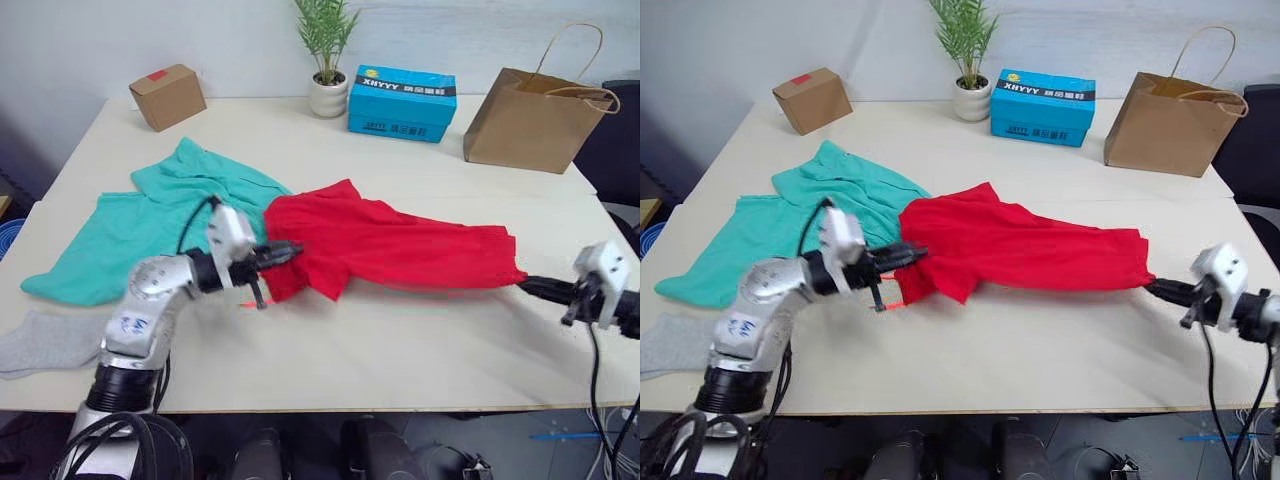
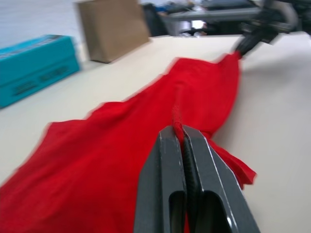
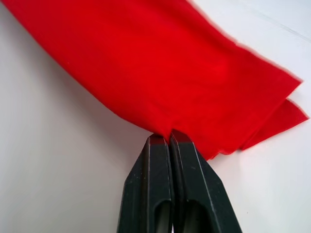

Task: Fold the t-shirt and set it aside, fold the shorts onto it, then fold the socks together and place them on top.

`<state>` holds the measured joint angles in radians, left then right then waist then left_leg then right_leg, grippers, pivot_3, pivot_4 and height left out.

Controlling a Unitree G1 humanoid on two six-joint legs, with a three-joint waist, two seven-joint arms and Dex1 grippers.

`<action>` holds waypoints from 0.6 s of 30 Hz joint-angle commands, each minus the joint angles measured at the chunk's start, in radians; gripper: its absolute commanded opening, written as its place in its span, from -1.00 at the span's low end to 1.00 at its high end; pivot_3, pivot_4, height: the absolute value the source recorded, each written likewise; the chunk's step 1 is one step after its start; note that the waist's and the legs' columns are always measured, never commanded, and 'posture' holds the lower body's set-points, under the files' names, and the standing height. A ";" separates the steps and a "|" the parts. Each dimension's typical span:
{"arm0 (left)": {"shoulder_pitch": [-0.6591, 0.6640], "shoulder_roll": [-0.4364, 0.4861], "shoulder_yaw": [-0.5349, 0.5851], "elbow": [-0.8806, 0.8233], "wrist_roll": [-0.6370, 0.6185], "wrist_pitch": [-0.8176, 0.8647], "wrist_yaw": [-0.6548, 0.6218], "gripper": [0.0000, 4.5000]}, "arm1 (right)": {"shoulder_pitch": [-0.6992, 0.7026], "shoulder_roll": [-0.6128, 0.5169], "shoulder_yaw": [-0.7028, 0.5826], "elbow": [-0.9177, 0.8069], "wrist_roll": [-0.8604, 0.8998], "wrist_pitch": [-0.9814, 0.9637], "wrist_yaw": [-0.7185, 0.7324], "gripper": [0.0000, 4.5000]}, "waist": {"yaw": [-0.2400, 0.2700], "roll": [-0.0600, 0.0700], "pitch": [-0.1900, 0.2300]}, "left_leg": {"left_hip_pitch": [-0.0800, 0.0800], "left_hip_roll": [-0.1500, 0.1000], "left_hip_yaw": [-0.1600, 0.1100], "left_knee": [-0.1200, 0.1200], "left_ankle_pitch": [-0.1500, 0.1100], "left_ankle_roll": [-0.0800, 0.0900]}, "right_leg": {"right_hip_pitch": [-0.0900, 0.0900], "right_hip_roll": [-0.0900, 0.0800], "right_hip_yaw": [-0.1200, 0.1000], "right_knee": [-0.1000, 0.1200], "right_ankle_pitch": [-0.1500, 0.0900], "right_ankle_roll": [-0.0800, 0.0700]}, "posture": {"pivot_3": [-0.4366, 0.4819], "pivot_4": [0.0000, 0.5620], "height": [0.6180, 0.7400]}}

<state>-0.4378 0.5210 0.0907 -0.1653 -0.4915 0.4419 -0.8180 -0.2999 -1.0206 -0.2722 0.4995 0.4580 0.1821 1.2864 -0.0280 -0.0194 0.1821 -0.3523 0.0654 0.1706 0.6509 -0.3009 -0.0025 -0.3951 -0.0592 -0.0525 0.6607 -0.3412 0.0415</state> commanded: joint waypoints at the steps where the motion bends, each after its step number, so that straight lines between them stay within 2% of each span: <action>1: -0.039 0.015 0.109 -0.046 -0.190 0.248 0.083 -1.00 | -0.017 -0.092 -0.074 -0.163 0.147 0.322 0.019 -0.99 | -0.001 0.000 0.000 | 0.000 0.000 0.000 0.000 0.000 0.000 | 0.000 0.000 0.000 0.000 0.000 0.000 | -0.05 -0.47 1.00; 5: -0.063 0.045 0.185 -0.044 -0.317 0.445 0.147 -1.00 | -0.052 -0.105 -0.114 -0.265 0.232 0.527 -0.046 -0.99 | -0.002 -0.002 0.001 | 0.000 0.000 -0.001 -0.001 0.000 -0.001 | 0.000 0.000 0.000 0.000 0.000 0.000 | -0.05 -0.47 1.00; 8: -0.059 0.098 0.203 -0.040 -0.334 0.519 0.167 -1.00 | -0.030 -0.096 -0.125 -0.351 0.249 0.587 -0.082 -0.99 | 0.000 -0.002 0.001 | -0.002 0.000 -0.001 -0.001 0.000 -0.001 | -0.001 0.000 0.000 -0.001 0.000 0.000 | -0.05 -0.47 1.00; 11: 0.030 0.228 0.176 -0.114 -0.303 0.501 0.058 -1.00 | 0.073 -0.111 -0.150 -0.485 0.287 0.668 -0.071 -0.99 | -0.001 -0.003 0.002 | -0.003 0.000 -0.001 -0.002 -0.001 -0.002 | -0.003 0.000 -0.001 -0.002 0.000 0.000 | -0.05 -0.47 1.00; 14: 0.110 0.305 0.198 -0.165 -0.325 0.505 0.006 -1.00 | 0.206 -0.149 -0.184 -0.599 0.305 0.722 -0.026 -0.99 | 0.001 -0.003 0.002 | -0.003 0.000 0.000 -0.004 -0.002 -0.003 | -0.004 0.000 -0.001 -0.004 -0.002 0.000 | -0.05 -0.47 1.00; 18: 0.284 0.481 0.169 -0.274 -0.293 0.452 -0.193 -1.00 | 0.450 -0.239 -0.230 -0.736 0.278 0.748 0.120 -0.99 | 0.001 -0.004 0.003 | -0.005 0.000 0.000 -0.003 -0.003 -0.002 | -0.006 0.000 0.000 -0.004 -0.002 0.000 | -0.05 -0.47 1.00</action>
<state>-0.1750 0.9633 0.2544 -0.3808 -0.7931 0.9202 -0.9345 0.1212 -1.2327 -0.4511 -0.1799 0.7304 0.9096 1.3480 -0.0265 -0.0234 0.1846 -0.3579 0.0652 0.1706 0.6470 -0.3039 -0.0048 -0.4014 -0.0595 -0.0530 0.6562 -0.3433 0.0412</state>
